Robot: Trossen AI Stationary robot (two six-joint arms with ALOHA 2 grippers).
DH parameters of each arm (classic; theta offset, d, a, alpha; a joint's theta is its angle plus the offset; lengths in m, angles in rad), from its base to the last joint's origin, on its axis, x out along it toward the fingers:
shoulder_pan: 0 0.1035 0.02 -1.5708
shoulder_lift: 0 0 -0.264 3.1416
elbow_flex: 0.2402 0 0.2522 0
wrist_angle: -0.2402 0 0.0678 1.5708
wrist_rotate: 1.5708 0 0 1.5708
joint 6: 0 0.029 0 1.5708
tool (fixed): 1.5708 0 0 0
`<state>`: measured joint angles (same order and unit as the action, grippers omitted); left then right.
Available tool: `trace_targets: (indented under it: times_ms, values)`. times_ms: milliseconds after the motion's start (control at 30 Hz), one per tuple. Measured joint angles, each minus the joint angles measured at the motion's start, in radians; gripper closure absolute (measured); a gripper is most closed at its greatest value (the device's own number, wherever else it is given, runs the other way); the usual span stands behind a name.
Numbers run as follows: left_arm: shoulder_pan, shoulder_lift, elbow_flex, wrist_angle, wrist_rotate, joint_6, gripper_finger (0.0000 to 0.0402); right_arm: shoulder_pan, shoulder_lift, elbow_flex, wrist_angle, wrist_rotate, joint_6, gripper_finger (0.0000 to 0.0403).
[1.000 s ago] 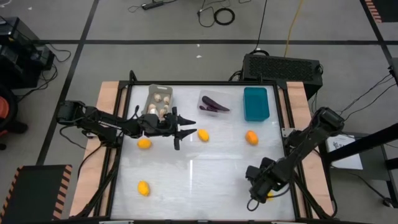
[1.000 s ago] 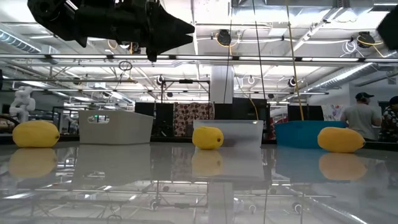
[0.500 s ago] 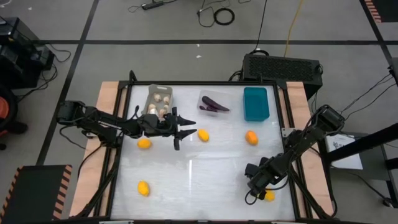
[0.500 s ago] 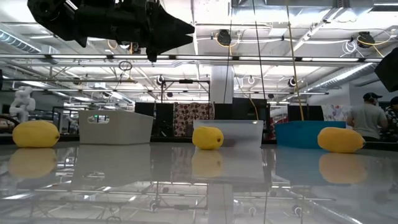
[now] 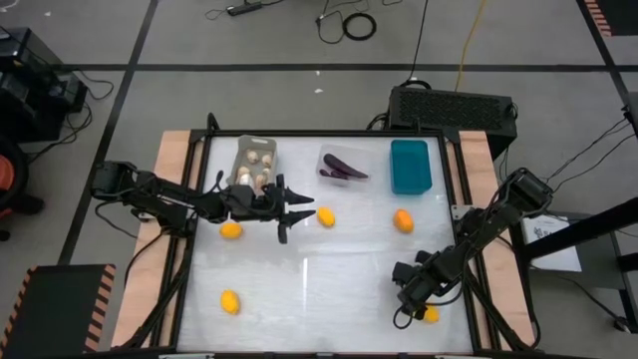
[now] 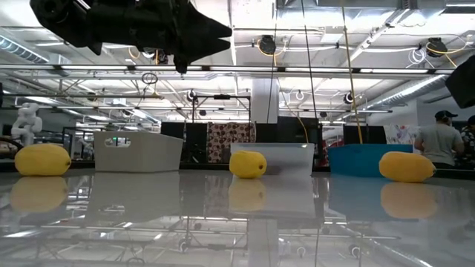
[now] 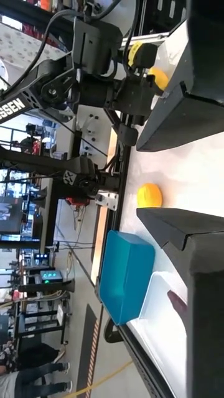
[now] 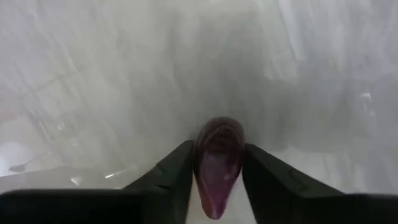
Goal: Sort produce into baskets
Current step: Put the eggplant into the transparent bin
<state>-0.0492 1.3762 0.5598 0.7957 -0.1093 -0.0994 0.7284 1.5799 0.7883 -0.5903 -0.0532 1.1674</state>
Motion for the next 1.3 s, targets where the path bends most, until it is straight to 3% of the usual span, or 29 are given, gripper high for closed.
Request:
trace_targets:
  times_ms: [167, 300, 533, 733, 1033, 1300]
  values:
    - [-0.004, 0.000, 0.000, 0.001, 0.000, 0.000, 0.0238, -0.003, -0.022, -0.002, 0.030, 0.011, -0.017, 0.0332]
    - [-0.004, 0.000, 0.000, 0.003, 0.000, 0.000, 0.0238, -0.005, -0.029, 0.000, 0.050, 0.046, -0.051, 0.0357]
    - [-0.004, 0.000, 0.000, 0.003, 0.000, 0.001, 0.0238, -0.051, -0.030, 0.000, 0.079, 0.167, -0.120, 0.0354]
    - [-0.004, 0.000, 0.000, 0.005, 0.000, 0.001, 0.0238, -0.119, -0.031, 0.000, 0.134, 0.283, -0.271, 0.0354]
    - [-0.004, 0.000, 0.000, 0.009, 0.000, 0.002, 0.0238, -0.247, -0.052, 0.000, 0.159, 0.286, -0.488, 0.0354]
    - [0.003, 0.000, 0.000, 0.021, -0.019, 0.053, 0.0238, -0.376, -0.161, 0.004, 0.211, 0.288, -0.620, 0.0354]
